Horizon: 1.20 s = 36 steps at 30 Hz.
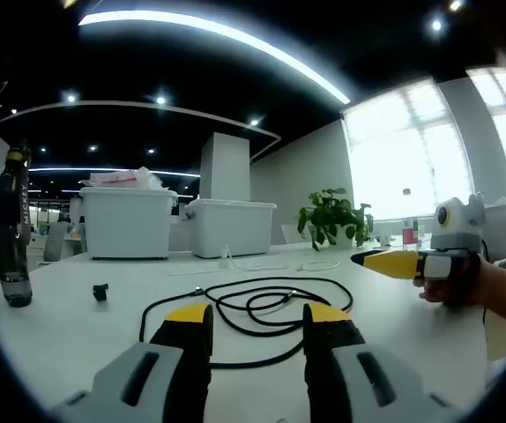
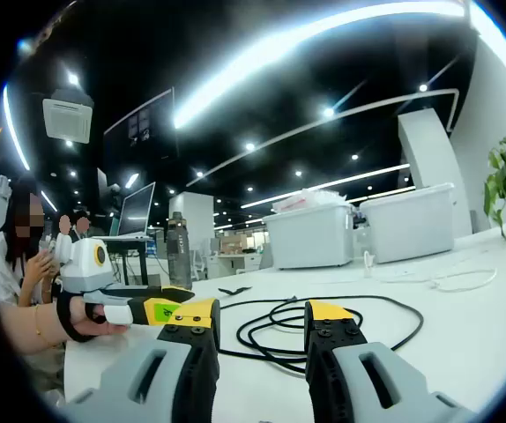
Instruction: Coil the Type-C to USB data cable on the desktop and secure it with Velcro straps.
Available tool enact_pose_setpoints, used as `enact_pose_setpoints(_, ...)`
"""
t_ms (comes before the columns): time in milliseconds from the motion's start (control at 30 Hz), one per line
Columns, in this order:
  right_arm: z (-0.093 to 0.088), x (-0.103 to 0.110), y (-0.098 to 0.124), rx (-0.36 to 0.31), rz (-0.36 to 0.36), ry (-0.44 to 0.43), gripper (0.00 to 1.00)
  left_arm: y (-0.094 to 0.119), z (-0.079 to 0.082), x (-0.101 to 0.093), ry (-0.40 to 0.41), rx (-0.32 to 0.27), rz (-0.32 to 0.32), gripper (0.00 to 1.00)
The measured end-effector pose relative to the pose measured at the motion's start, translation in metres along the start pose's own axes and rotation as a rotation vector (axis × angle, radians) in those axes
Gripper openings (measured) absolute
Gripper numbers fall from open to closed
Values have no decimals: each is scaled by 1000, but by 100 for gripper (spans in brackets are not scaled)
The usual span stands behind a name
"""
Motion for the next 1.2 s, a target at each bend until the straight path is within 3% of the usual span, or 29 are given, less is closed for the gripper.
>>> enact_pose_setpoints(833,-3,1,-1,16,9,4,38,1,4,0,9,-22,2,42)
enact_pose_setpoints(1200,-1,2,0,7,14,-1,38,0,7,6,4,-36,45,42)
Point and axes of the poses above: the point that each gripper's makers call its tool centre point, and the gripper's own axes: y roughly backward along the fingers, x roughly to its left, z roughly out of its top, the point moved 1 cm from there along y, roughly backward along the fingers, and after that the axes turned 12 degrees about z, right-handed, at the moved point
